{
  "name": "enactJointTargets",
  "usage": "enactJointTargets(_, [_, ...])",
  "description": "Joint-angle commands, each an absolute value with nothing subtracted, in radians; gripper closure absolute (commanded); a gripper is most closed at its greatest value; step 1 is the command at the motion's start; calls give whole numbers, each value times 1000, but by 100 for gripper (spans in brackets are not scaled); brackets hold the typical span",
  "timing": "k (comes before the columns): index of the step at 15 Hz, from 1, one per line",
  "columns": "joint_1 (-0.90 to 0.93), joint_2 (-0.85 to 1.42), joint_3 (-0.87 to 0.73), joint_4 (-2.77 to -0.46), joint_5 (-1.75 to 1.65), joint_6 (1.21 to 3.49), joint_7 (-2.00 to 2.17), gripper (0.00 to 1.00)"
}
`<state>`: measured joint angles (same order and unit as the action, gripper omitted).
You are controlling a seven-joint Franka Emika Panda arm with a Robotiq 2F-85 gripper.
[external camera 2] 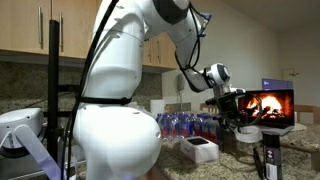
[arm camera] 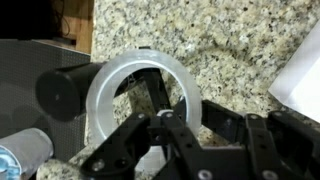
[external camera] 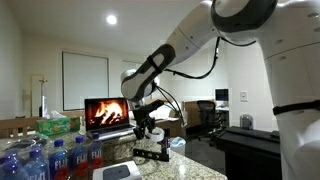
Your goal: Pick up the marker, seal tape and remote and put them on the box
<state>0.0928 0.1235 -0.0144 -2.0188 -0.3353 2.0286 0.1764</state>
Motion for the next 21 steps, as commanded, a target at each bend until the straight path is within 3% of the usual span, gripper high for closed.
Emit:
enactJointTargets(1, [91, 157, 17, -1880, -376, 1919, 3, 89])
enactJointTargets(6, [108, 223, 61, -1792, -416, 1888, -177, 89])
enactJointTargets(21, [301, 339, 221, -1909, -560, 1906, -328, 89])
